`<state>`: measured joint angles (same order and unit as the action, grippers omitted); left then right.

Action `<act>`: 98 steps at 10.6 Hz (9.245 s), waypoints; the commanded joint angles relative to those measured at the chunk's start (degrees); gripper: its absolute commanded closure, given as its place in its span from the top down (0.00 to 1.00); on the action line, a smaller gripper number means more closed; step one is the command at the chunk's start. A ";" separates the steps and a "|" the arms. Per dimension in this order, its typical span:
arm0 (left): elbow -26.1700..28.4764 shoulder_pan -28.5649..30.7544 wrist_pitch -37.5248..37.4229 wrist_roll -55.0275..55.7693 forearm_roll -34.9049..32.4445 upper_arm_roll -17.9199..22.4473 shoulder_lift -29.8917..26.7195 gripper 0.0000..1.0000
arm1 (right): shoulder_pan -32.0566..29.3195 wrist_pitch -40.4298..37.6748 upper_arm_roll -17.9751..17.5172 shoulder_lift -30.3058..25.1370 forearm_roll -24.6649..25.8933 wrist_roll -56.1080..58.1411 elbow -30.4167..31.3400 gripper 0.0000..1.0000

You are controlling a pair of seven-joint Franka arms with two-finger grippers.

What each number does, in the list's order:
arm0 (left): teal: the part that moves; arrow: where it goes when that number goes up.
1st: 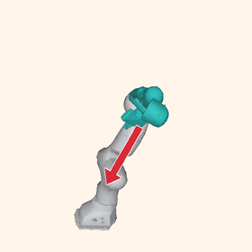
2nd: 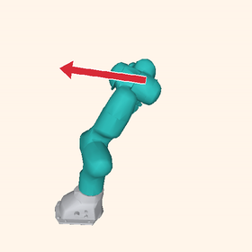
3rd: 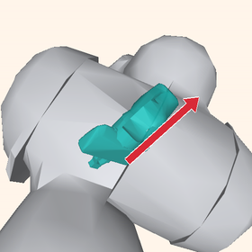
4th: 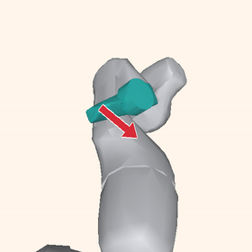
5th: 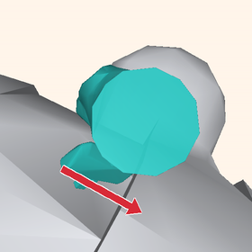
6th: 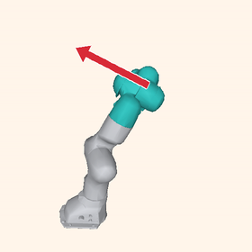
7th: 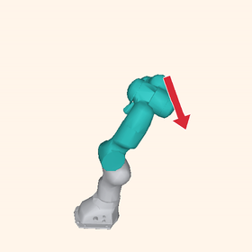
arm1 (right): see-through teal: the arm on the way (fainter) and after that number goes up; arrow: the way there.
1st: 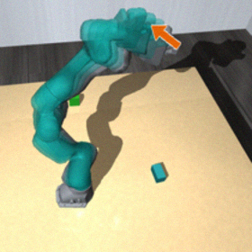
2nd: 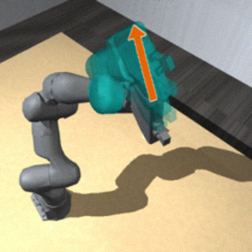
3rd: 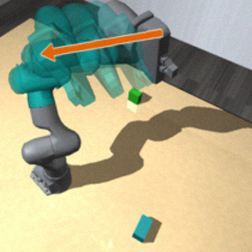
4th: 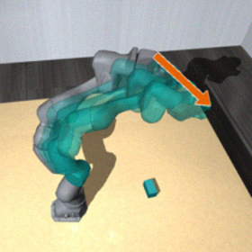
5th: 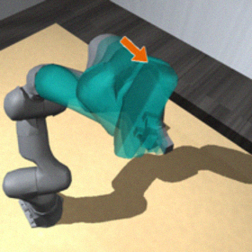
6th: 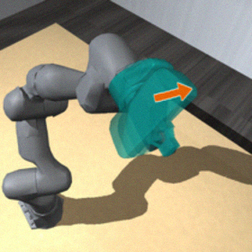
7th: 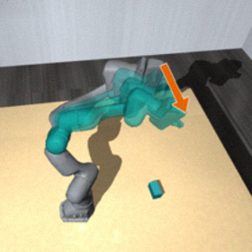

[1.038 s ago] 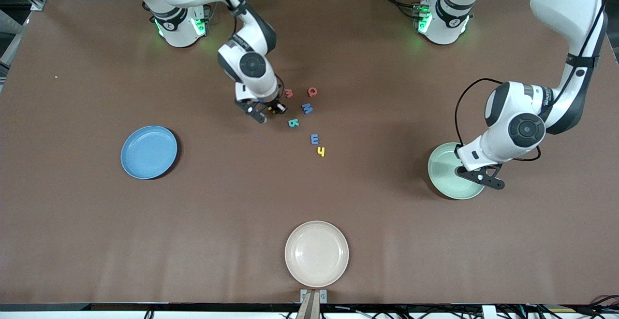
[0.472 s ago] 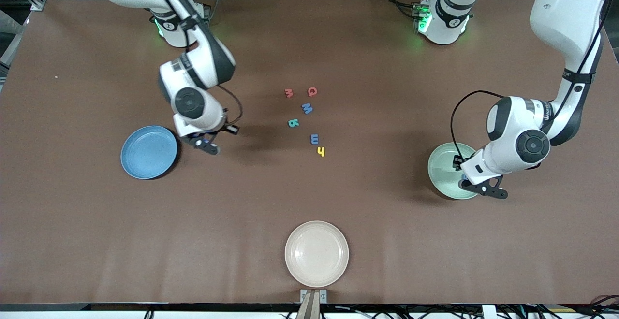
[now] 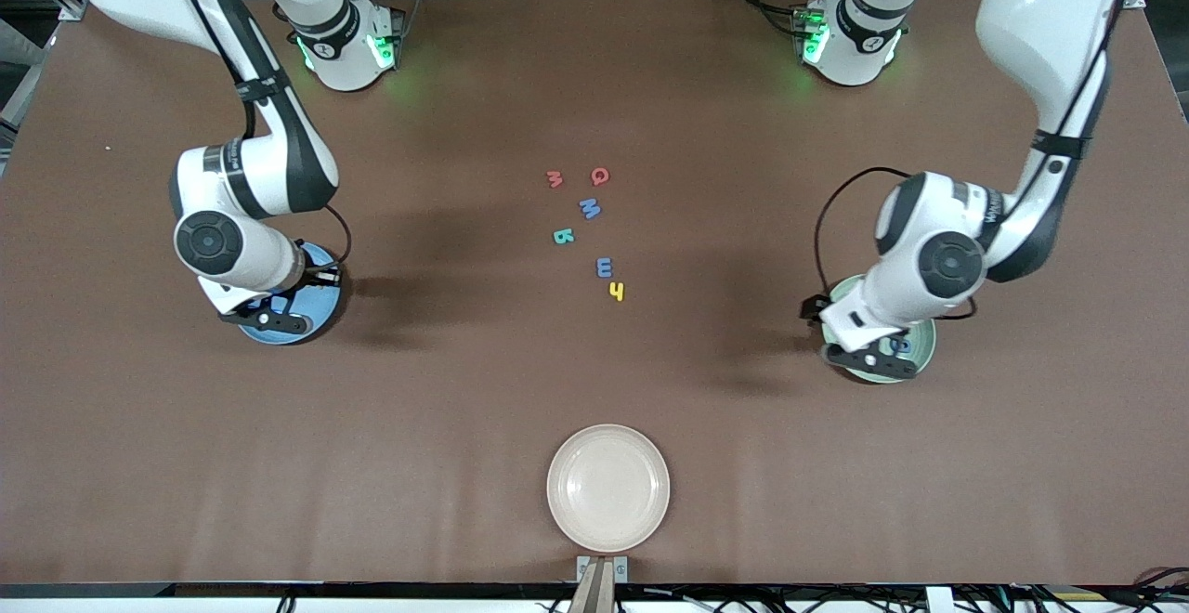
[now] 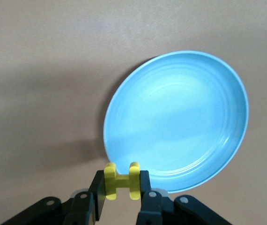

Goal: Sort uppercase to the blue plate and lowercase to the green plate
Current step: 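Open the left gripper over the green plate while the right gripper lowers H, then lower the left gripper to the yellow h while the right gripper returns, then close the left gripper on the h while the right gripper grasps the R, then carry the h to the green plate with the left gripper and release, then bring the right gripper's R to the blue plate while the left gripper withdraws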

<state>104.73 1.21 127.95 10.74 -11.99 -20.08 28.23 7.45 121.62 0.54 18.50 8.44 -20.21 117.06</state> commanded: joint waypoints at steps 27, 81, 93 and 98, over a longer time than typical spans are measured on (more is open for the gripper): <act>-19.82 -32.76 3.79 28.27 1.53 4.88 20.02 0.70 | 10.11 15.65 -21.99 2.33 -1.85 -59.12 2.56 0.90; -12.97 4.77 -17.04 -17.25 0.39 3.12 6.39 0.00 | 18.48 26.04 -22.34 16.57 19.16 -87.02 -4.30 0.39; -6.46 4.86 -11.76 -15.93 1.08 5.76 7.54 1.00 | -1.28 16.56 -23.84 13.41 18.81 -44.71 -3.86 0.38; -11.20 0.04 -11.85 -0.14 0.39 -1.00 6.13 1.00 | -9.80 5.74 -23.31 5.16 17.41 -20.28 -1.06 0.38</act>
<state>94.90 3.63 116.54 6.21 -11.80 -20.10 35.30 1.30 127.86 -22.06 27.69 26.18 -47.51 112.43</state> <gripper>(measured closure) 0.000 0.595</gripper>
